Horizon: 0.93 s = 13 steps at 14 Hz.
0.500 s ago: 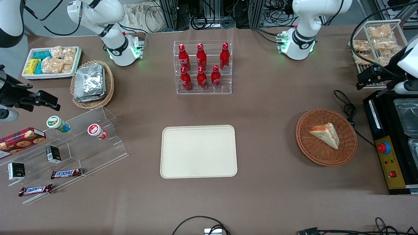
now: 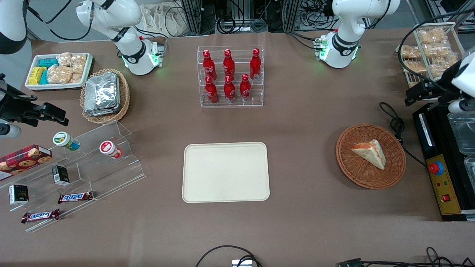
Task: Place sandwich from basket to tray
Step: 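Move the left gripper over the wicker basket holding the sandwich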
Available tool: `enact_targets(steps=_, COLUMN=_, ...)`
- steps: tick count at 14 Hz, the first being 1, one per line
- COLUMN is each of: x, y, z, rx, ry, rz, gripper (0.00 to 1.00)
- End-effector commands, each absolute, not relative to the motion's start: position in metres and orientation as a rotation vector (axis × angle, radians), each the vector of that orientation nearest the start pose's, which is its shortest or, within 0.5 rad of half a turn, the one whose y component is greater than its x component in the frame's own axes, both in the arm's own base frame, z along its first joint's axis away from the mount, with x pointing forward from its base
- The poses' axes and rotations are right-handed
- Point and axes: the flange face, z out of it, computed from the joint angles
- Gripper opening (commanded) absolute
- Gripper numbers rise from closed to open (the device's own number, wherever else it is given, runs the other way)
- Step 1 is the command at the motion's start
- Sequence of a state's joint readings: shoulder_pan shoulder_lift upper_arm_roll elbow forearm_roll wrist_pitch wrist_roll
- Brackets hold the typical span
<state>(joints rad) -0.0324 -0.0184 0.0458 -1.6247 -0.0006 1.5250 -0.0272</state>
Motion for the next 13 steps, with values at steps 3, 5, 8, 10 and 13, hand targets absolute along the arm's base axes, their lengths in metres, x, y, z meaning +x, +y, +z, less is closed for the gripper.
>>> enact_targets(steps=3, x=0.559, y=0.048, z=0.549, rx=-3.106, ry=-0.244, rz=0.132, gripper=1.00)
enact_targets(steps=5, x=0.556, y=0.062, z=0.518, rx=-3.098, ry=-0.350, rz=0.107, gripper=1.00)
enact_targets(steps=8, x=0.553, y=0.067, z=0.475, rx=-3.075, ry=-0.506, rz=0.072, gripper=1.00)
enact_targets(steps=10, x=0.549, y=0.065, z=0.447, rx=-3.058, ry=-0.613, rz=0.043, gripper=1.00)
enact_targets(steps=13, x=0.538, y=0.061, z=0.404, rx=-3.033, ry=-0.742, rz=0.008, gripper=1.00)
